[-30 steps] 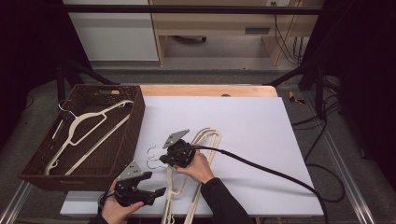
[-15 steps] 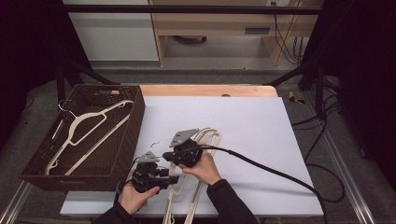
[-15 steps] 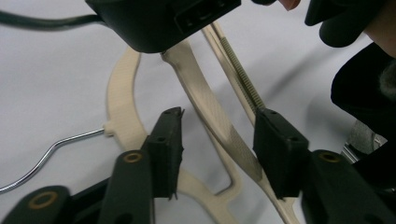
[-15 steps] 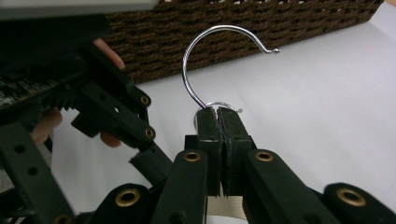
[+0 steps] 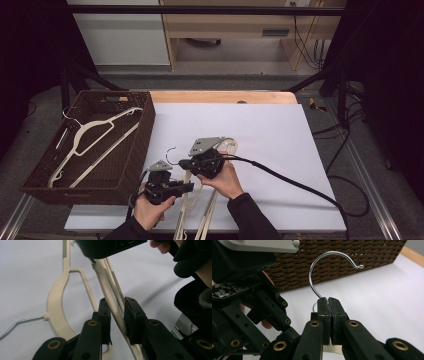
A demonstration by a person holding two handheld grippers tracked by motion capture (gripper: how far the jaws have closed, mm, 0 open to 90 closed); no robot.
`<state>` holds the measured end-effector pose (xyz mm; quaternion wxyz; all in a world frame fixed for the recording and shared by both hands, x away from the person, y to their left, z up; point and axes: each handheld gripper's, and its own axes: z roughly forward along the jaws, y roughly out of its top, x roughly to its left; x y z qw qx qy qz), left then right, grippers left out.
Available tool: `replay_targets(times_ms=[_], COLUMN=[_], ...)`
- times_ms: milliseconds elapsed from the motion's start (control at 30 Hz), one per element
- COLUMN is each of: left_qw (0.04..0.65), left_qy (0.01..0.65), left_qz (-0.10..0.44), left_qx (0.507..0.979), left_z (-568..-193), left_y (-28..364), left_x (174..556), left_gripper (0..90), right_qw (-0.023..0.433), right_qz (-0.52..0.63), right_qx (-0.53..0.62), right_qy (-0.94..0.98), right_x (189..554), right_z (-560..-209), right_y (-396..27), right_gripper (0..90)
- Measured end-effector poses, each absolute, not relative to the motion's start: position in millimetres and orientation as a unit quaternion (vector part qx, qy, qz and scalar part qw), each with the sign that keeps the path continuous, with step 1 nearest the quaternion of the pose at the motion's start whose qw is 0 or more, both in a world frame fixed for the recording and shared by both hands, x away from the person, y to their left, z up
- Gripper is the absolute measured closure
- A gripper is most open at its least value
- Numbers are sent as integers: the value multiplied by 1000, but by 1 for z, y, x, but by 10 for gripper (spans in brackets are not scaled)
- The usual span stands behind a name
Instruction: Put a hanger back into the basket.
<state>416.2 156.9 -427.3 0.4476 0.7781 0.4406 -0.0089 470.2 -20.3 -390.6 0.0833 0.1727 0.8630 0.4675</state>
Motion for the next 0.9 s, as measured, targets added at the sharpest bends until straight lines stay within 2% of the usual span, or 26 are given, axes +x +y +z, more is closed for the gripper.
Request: replay_targets(times_ms=[200,333,500,633,900], left_qw=[458,466,474,485,487], left_qy=[449,453,452,442,407], left_qz=[-13,-14,-4,-1,36], left_qx=[767,760,755,754,772], left_z=[-417,-410,-401,-390,-367], left_y=[152,153,157,161,167], left_x=[413,412,410,408,406], left_gripper=[798,850,856,857,858], right_qw=[97,111,117,123,156], right_qz=[485,491,498,513,540], right_qx=[176,172,179,198,262], right_qy=[851,847,840,826,785], right_x=[461,452,444,441,436], right_z=[-375,-363,-352,-349,-355], right_y=[-35,-45,-64,-84,-131], right_gripper=[884,848,783,677,347])
